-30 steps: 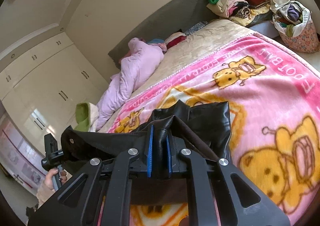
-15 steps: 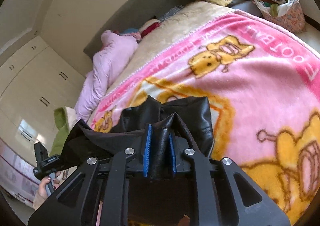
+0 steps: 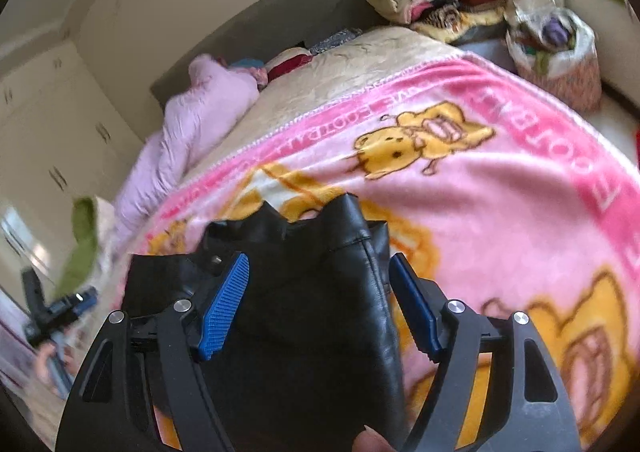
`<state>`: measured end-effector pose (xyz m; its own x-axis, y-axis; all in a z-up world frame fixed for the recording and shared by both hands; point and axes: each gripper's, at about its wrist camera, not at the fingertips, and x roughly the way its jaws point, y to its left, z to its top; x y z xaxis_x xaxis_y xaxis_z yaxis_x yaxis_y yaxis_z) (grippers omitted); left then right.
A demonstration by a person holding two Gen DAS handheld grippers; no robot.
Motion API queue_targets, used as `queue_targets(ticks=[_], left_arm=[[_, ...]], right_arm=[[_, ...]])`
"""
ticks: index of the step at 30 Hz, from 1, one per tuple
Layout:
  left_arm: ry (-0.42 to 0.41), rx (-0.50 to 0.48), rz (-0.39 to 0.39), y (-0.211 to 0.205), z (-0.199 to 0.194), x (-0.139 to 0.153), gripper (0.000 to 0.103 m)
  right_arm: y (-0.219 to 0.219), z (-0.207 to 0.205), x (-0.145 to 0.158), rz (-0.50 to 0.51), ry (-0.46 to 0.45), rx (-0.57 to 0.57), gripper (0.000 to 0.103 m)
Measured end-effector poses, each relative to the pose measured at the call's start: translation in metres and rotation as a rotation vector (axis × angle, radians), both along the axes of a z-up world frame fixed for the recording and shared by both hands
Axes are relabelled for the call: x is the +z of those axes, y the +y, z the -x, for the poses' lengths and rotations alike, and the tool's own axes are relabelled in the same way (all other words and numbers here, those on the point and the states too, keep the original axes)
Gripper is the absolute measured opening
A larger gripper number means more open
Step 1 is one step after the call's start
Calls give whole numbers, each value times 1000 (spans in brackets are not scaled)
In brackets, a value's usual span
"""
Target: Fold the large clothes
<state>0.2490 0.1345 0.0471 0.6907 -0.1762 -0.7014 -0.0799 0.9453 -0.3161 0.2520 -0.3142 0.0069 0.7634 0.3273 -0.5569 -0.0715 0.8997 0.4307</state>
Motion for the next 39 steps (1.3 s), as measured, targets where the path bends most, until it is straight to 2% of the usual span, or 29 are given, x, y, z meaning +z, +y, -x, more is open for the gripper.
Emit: queue_targets(ticks=[3,5,9,11,12,14,15,18,22,25,29,34,39], left_arm=[[24,-36,-101,-9,-7,-16,47],[49,-74,-140,-16,-15,-31,47],[73,-135,-170,-27,-34,-49,47],[72,-156,-163,-32,-43,-52,47],[69,-163,-145,-34,-46,-54,41],[73,-145,-103,-34,-50,-56,29],[67,-125,-93,-34,-50,-56,19],[7,-117,-64,-32,-41,-50,5],[-95,-105,-26,-26,-28,-22,3],[-133,-87,-35,-28,-30,-8,3],[-105,-69,-57,-33,-45,-16,3],[-41,-53,-95,-35,-61,-42,3],[-1,-50,-135,-35,-68,-64,9]], right_arm=[[18,-7,-2,178,-12,24,72],[30,-17,-7,310,-18,37,70],[38,-39,-23,373,14,71,59],[41,-48,-31,412,18,79,43],[43,-51,-34,432,19,84,39],[44,-53,-37,468,0,65,22],[42,-51,-36,456,-21,58,16],[33,-39,-20,380,-78,23,10],[18,-32,9,242,-161,13,9],[14,-44,18,213,-169,-6,9],[16,-71,3,210,-99,-38,9],[23,-95,-39,255,23,-81,9],[22,-102,-55,261,68,-86,10]])
